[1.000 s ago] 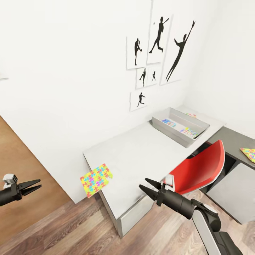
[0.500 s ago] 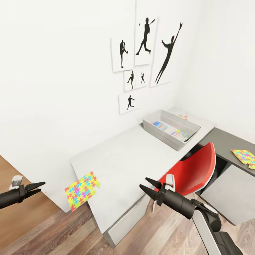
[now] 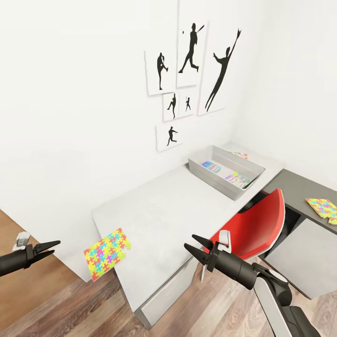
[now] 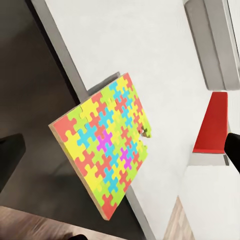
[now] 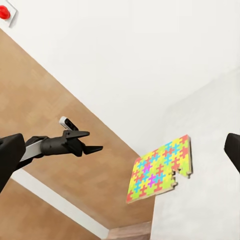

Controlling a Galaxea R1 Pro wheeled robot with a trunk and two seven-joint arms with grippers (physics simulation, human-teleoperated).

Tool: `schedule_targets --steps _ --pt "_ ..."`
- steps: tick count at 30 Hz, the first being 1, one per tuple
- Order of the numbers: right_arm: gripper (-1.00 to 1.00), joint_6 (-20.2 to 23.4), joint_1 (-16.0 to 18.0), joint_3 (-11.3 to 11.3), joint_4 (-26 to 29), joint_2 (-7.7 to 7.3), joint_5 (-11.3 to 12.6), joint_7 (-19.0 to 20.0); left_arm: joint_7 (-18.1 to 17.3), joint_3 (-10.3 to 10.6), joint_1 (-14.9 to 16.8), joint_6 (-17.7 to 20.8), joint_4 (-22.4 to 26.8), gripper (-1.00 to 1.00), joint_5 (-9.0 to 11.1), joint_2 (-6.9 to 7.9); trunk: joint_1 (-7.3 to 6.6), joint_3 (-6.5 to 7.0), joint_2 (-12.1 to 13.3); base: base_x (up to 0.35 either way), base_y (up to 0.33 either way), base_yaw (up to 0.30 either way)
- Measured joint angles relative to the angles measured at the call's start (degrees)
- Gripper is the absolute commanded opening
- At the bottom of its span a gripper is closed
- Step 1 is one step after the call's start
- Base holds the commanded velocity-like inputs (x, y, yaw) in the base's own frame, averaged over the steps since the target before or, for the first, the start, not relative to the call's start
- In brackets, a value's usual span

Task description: Put all the toys in the child's room - the three board games (two on the bed and one on the table), the two jigsaw puzzles on the table, and the tennis ball on the table - inside the toy box on the table in the child's room.

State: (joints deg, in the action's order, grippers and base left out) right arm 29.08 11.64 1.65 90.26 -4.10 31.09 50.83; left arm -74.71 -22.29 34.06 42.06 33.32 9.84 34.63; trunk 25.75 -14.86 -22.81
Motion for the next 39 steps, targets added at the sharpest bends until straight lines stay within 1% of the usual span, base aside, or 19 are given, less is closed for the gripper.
schedule_targets --steps 6,11,33,39 --pt "1.0 0.0 0.0 -0.02 -0.01 0.0 0.03 0.0 0.0 -0.03 0.0 0.01 0.0 1.0 -0.12 0.0 0.0 0.01 0.0 0.001 -0.001 -0.008" --pt "1.0 0.0 0.0 -0.03 0.0 0.0 0.05 0.04 -0.08 -0.11 0.01 -0.04 -0.01 1.0 -0.08 0.03 0.0 0.15 0.0 0.0 0.0 -0.097" --pt "1.0 0.0 -0.01 0.19 0.08 0.06 0.05 0.11 -0.05 -0.41 0.01 0.17 -0.25 1.0 0.09 0.08 0.0 1.5 0.0 0.0 0.0 -0.183" --pt "1.0 -0.06 -0.02 0.38 0.08 0.1 0.04 0.05 -0.14 -0.49 0.0 0.39 -0.38 1.0 0.16 0.08 1.32 0.54 -2.4 0.0 0.0 -0.048"
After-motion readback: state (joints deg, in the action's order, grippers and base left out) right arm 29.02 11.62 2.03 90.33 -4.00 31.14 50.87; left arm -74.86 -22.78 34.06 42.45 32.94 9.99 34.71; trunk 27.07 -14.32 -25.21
